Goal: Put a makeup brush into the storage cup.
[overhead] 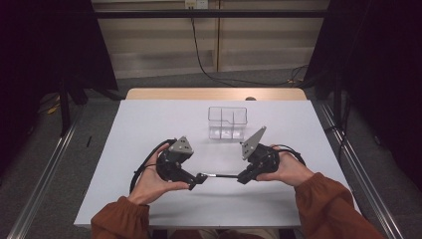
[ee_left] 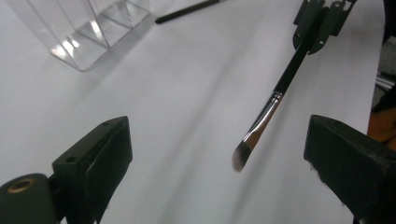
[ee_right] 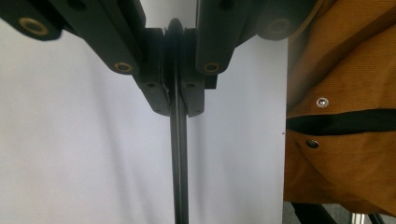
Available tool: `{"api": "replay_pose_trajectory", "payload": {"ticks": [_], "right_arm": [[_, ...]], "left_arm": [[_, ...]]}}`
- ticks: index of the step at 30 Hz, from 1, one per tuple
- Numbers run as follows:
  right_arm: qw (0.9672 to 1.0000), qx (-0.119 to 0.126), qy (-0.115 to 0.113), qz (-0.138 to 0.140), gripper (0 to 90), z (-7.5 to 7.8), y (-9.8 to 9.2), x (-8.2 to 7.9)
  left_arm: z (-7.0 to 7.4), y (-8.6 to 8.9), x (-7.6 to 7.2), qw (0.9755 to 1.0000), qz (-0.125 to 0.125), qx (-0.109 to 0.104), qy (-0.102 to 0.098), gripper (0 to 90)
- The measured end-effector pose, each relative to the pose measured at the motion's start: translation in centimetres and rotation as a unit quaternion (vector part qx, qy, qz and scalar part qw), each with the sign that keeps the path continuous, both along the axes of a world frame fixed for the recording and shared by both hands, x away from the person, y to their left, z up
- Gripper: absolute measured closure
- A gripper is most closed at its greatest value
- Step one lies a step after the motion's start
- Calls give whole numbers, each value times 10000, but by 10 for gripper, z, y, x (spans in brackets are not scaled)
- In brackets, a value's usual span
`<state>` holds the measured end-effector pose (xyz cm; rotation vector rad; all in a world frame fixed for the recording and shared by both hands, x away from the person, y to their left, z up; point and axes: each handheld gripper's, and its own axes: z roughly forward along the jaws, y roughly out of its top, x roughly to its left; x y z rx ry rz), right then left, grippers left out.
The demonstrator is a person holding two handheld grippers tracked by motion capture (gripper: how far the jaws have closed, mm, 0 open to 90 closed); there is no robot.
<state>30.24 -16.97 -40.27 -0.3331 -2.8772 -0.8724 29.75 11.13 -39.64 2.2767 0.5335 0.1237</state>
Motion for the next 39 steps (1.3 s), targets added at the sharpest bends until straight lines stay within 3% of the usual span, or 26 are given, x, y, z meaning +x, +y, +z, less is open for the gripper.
{"api": "replay_pose_trajectory", "payload": {"ticks": [2,9,11,16,25,29,33,37,39], "right_arm": [[9999,87,-16,-79,836,0,-5,-1],[9988,306,-50,-370,836,-4,-19,-5],[9983,380,-40,-442,836,-5,-22,-6],[9957,628,-32,-687,836,-10,-28,-11],[9907,931,-26,-990,836,-19,-37,-19],[9869,1160,-55,-1122,836,-21,-41,-22],[9808,1482,-130,-1259,836,-21,-43,-24],[9780,1612,-211,-1311,836,-26,-43,-26],[9730,1805,-285,-1409,836,-27,-44,-27]], "left_arm": [[-1,2,-3,9999,59,-135,14,71],[-5,12,-6,9996,144,-240,-59,40],[-4,16,-9,9990,226,-381,-84,43],[-7,23,-13,9982,226,-528,-169,34],[-9,28,-17,9963,476,-672,-252,34],[-11,29,-18,9955,569,-708,-271,34],[-12,29,-18,9949,661,-685,-335,34],[-13,32,-18,9942,700,-748,-338,34],[-13,32,-18,9938,721,-763,-371,34]]}}
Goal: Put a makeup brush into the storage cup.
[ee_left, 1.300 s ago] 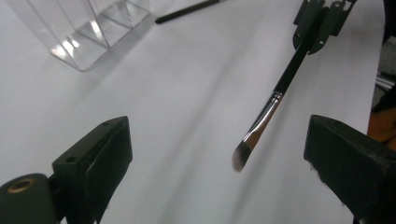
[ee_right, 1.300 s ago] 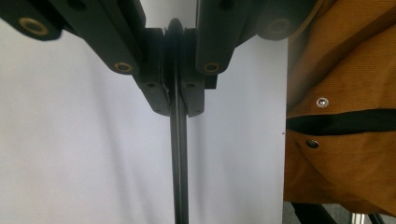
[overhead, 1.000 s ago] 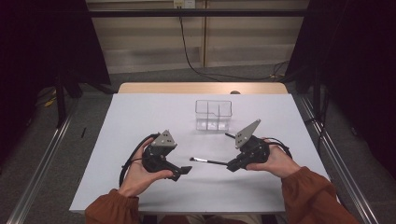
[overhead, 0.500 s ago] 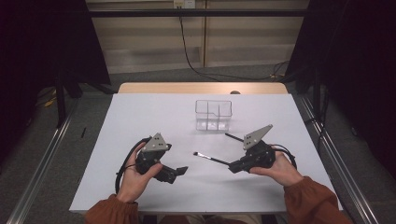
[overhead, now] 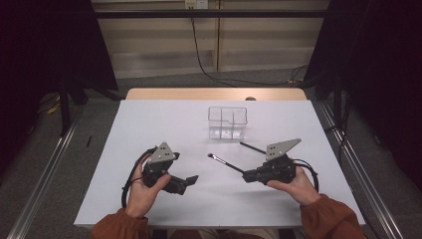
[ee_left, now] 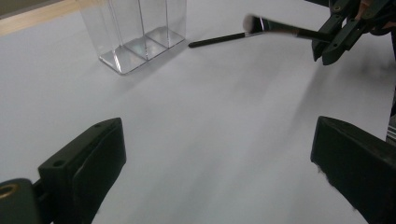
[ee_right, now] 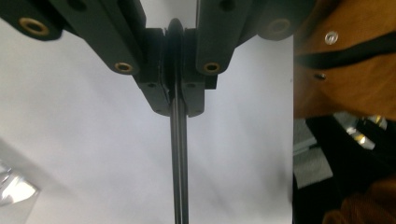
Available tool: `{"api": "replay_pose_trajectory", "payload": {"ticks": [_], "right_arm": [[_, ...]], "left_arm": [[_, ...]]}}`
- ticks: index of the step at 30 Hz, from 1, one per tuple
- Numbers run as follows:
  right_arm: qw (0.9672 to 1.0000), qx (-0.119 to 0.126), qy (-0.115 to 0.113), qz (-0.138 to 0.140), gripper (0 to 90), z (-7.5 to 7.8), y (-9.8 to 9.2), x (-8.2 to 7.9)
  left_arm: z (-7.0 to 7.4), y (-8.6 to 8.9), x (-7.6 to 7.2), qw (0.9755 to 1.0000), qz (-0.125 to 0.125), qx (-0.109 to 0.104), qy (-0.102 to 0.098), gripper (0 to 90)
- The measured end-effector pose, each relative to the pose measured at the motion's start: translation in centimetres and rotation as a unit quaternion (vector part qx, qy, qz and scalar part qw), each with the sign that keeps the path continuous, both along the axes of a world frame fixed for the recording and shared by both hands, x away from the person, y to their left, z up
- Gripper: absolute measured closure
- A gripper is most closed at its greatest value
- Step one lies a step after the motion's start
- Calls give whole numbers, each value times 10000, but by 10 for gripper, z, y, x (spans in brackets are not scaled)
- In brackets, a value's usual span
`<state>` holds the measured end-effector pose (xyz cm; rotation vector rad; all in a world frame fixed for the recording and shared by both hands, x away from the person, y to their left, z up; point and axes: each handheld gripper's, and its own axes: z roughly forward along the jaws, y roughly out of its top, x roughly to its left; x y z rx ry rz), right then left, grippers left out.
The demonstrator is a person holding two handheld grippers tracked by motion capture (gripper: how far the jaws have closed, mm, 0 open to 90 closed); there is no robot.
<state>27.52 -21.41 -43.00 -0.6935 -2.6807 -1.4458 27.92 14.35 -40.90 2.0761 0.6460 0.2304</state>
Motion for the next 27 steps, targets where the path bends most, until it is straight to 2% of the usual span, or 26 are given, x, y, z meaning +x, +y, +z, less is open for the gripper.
{"api": "replay_pose_trajectory", "payload": {"ticks": [3,9,14,16,22,27], "right_arm": [[9998,129,-100,-83,836,0,-1,-2],[9989,395,-244,-115,836,0,0,-4],[9964,764,-320,-198,835,-1,-1,-5],[9953,839,-384,-284,835,-3,-2,-6],[9922,1083,-510,-344,835,-3,-3,-6],[9912,1148,-568,-337,835,-3,0,-7]], "left_arm": [[0,1,-1,10000,46,4,-73,34],[-4,4,-2,10000,57,-38,-20,34],[-4,3,-3,9999,65,-105,-55,34],[-4,2,-3,9999,83,-131,-73,33],[-3,1,-2,9993,183,-283,-191,29],[-2,1,-2,9981,89,-583,-173,29]]}}
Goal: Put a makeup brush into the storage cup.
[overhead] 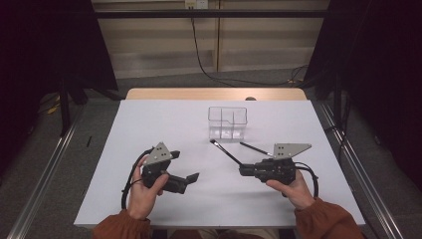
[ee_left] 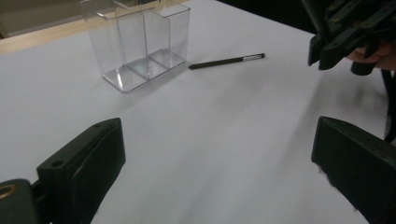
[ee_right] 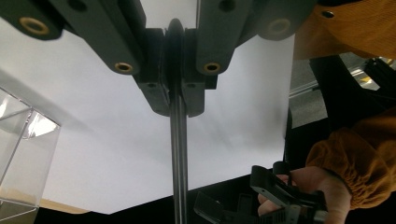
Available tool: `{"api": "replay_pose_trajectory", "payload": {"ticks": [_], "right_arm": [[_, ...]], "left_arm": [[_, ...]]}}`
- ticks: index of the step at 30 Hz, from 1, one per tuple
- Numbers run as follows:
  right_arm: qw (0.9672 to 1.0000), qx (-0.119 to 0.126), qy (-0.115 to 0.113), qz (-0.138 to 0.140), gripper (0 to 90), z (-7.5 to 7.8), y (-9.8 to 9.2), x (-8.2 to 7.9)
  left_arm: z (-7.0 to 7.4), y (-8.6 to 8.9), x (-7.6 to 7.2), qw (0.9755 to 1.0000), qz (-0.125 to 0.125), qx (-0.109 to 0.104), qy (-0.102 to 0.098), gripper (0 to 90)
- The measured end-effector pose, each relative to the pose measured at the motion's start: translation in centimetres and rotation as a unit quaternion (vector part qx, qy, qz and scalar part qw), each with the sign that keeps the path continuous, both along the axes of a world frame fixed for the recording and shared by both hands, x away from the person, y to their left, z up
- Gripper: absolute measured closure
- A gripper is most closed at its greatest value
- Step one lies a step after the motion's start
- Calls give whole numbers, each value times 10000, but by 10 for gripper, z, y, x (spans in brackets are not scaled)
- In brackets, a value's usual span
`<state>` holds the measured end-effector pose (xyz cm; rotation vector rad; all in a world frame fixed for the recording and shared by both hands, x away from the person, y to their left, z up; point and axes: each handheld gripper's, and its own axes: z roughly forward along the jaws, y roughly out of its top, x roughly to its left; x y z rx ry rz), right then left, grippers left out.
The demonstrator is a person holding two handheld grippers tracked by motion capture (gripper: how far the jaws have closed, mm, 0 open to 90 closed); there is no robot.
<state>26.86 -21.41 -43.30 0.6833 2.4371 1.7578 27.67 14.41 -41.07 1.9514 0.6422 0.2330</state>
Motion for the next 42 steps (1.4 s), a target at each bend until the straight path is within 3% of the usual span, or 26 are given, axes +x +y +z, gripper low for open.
{"api": "replay_pose_trajectory", "payload": {"ticks": [5,15,22,25,31,42], "right_arm": [[10000,6,-37,43,835,1,3,-1],[9999,-31,-110,86,835,2,5,-1],[9999,19,-135,67,835,3,6,-1],[9999,24,-131,90,835,3,7,-1],[9998,20,-167,117,835,4,10,-1],[9997,-25,-193,158,835,3,12,-2]], "left_arm": [[0,-7,-2,9993,71,-213,-287,27],[0,-22,-4,9982,-108,-529,-262,26],[0,-29,-5,9976,-245,-599,-241,33],[2,-31,-6,9964,-434,-670,-271,35],[7,-40,-6,9962,-591,-568,-285,57],[14,-54,-3,9935,-667,-827,-417,78]]}}
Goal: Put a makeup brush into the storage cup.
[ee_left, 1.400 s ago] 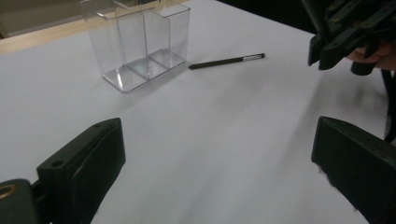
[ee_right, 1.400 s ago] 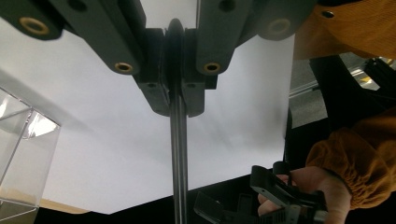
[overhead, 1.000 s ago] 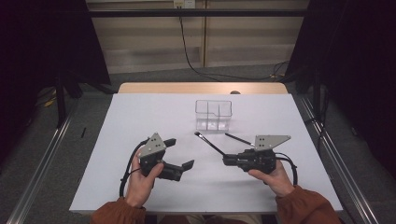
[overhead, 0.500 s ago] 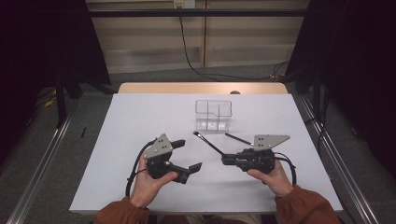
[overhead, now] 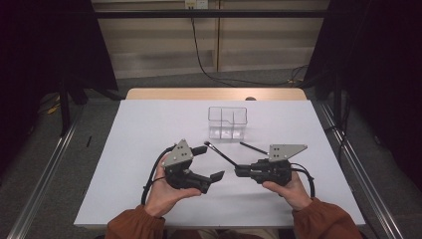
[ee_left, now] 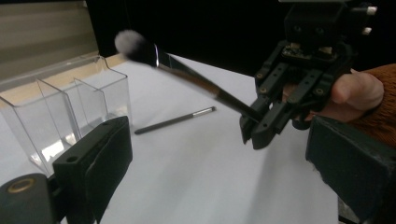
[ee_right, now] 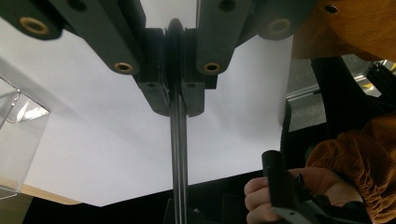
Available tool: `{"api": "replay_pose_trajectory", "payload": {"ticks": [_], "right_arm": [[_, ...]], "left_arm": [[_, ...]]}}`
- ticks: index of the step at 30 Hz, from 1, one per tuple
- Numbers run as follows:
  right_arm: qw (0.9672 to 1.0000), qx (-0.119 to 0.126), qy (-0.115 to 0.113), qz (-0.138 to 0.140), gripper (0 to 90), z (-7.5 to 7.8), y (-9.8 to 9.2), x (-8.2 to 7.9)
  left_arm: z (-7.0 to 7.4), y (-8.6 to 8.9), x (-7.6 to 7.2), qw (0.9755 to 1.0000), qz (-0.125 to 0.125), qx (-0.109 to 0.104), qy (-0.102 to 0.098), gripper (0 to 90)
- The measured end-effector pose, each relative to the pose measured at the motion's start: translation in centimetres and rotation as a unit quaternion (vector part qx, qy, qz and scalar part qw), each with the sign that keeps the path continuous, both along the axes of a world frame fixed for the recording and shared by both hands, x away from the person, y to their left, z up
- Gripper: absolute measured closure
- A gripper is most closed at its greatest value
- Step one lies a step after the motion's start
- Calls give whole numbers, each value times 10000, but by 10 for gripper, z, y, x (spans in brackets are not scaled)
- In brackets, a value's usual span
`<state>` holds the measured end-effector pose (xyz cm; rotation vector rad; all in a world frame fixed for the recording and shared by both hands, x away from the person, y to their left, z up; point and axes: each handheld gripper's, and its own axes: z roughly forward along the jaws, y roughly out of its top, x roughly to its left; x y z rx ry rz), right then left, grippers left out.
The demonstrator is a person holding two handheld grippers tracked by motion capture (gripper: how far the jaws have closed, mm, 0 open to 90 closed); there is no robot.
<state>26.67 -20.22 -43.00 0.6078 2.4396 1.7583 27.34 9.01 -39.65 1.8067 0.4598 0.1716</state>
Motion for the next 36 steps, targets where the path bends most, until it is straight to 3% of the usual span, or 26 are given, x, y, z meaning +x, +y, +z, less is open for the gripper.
{"api": "replay_pose_trajectory", "payload": {"ticks": [1,4,9,13,15,21,26,33,36], "right_arm": [[10000,-3,5,8,835,0,0,0],[10000,-9,4,18,835,0,1,-1],[10000,-17,1,17,835,-1,2,-1],[10000,-26,7,30,835,-2,3,-1],[10000,-52,7,44,835,-3,3,-1],[9999,-106,5,74,834,-4,5,-2],[9999,-128,-16,72,834,-4,4,-1],[9998,-182,-51,118,835,-5,6,-2],[9996,-228,-70,136,834,-5,6,-3]], "left_arm": [[1,-2,1,10000,32,-63,43,90],[3,-6,4,10000,41,9,83,140],[4,-8,6,9999,37,-90,101,279],[4,-8,7,9998,-37,-94,180,401],[4,-6,7,9998,60,-30,174,456],[6,-1,10,9989,37,-132,439,634],[7,1,10,9979,27,-227,603,702],[7,1,11,9966,-54,-416,713,713],[8,1,10,9954,-204,-493,801,760]]}}
